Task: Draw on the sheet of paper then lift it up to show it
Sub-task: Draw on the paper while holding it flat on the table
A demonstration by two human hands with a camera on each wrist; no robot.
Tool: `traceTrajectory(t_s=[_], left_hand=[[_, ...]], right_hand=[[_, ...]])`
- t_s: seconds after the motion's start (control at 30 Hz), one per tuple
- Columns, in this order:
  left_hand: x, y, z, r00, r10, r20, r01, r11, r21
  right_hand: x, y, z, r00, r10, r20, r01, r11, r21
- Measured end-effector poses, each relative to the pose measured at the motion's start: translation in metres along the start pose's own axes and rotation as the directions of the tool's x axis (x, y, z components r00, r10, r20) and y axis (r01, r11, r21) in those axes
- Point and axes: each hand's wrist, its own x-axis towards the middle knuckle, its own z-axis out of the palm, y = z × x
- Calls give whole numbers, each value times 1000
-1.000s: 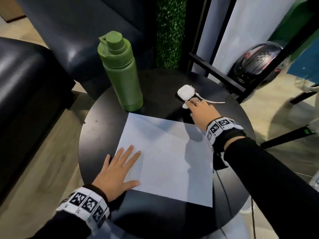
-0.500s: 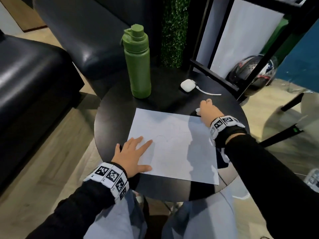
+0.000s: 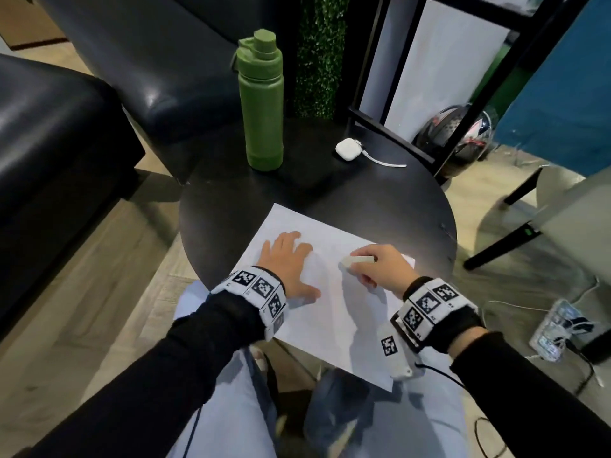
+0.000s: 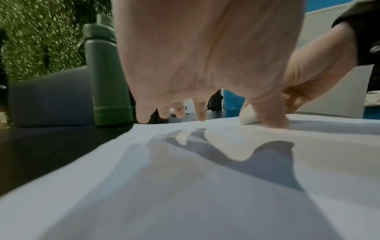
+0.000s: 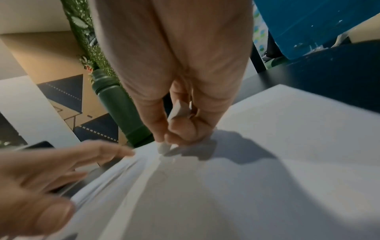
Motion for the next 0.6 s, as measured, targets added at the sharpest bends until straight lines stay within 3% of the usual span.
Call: traceTrajectory(t_s=[0.13,0.23,0.43,0.6], left_hand=[[14,17,13,992,52,117,-59,997,56],[18,16,17,995,27,97,-33,998,62],[21,13,23,996,1,90,-6,998,59],[25,10,28,998,-21,67,19,999,43]], right_hand=[[-1,-3,8,999,19,-35,-16,996,84],[4,-8,6,1000,-15,-28,15,1000,21],[-4,-15,5,981,-62,186,99,976,-195],[15,-20,7,993,-104,-56,99,992,-77]])
